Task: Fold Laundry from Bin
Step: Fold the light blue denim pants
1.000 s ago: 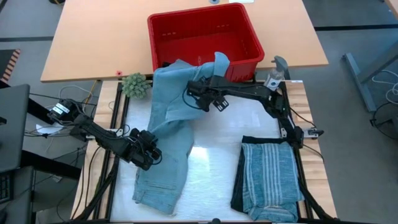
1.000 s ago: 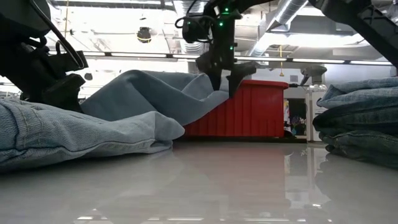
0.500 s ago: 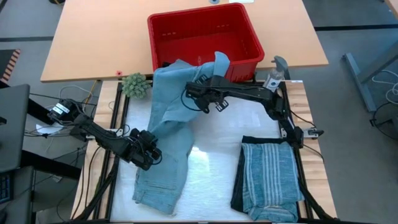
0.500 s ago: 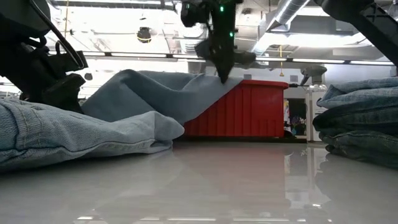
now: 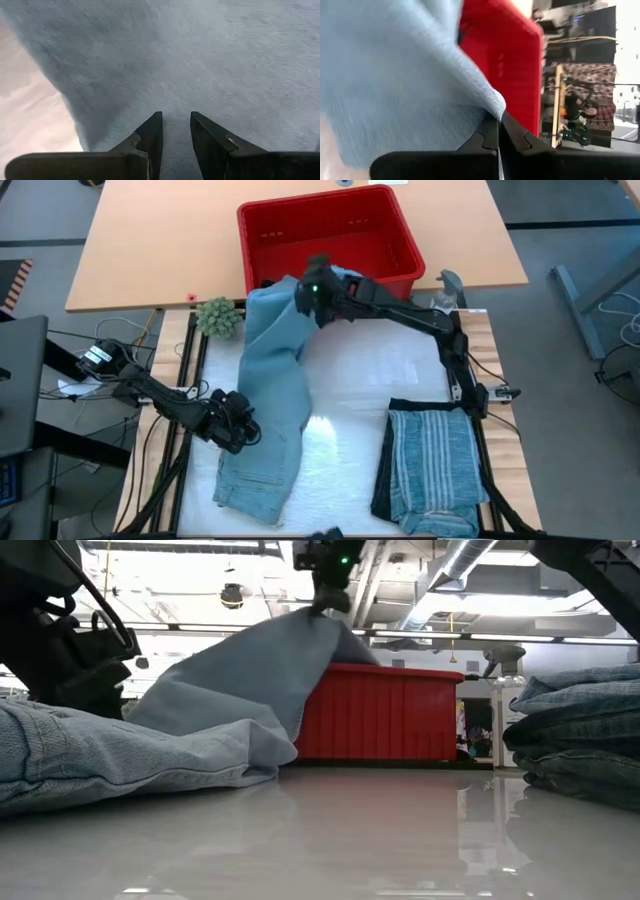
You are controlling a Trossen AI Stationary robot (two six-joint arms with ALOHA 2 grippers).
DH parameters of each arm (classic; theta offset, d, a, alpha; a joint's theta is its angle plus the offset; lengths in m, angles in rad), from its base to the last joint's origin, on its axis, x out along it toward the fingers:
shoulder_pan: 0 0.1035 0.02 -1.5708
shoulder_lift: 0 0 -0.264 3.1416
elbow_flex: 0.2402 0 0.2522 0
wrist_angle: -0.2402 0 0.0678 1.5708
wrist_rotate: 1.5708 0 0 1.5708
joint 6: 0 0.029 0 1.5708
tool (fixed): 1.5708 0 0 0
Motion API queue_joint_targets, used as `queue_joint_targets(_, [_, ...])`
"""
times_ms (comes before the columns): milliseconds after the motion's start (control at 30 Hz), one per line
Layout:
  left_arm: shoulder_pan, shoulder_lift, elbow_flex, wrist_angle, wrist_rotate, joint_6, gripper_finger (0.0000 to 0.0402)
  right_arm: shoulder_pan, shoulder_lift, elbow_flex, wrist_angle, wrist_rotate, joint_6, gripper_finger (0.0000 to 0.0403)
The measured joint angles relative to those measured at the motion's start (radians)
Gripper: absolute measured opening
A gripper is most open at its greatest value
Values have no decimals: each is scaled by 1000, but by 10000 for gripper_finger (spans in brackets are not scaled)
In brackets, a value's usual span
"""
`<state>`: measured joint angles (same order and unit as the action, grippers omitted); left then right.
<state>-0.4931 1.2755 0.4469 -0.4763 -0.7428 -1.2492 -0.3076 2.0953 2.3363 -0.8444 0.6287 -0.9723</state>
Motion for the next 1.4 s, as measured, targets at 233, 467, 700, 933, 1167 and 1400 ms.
queue_joint_targets(233, [0, 0, 0, 19, 50, 11, 89, -91, 40, -2, 300, -109, 10, 20])
queue_joint_targets(467, [0, 0, 0, 30, 79, 10, 89, -150, 103, -1, 406, -181, 26, 111])
queue_joint_targets(700, [0, 1, 0, 42, 71, 10, 89, -152, 106, -4, 600, -207, 83, 255])
queue_joint_targets(933, [0, 1, 1, 43, 75, 8, 88, -146, 88, -3, 784, -34, 69, 297])
queue_joint_targets(1167, [0, 2, 1, 43, 54, 8, 88, -152, 61, 23, 663, -156, 174, 293])
queue_joint_targets(1400, [0, 2, -1, 40, 111, 8, 88, -89, -10, 13, 307, -172, 489, 291])
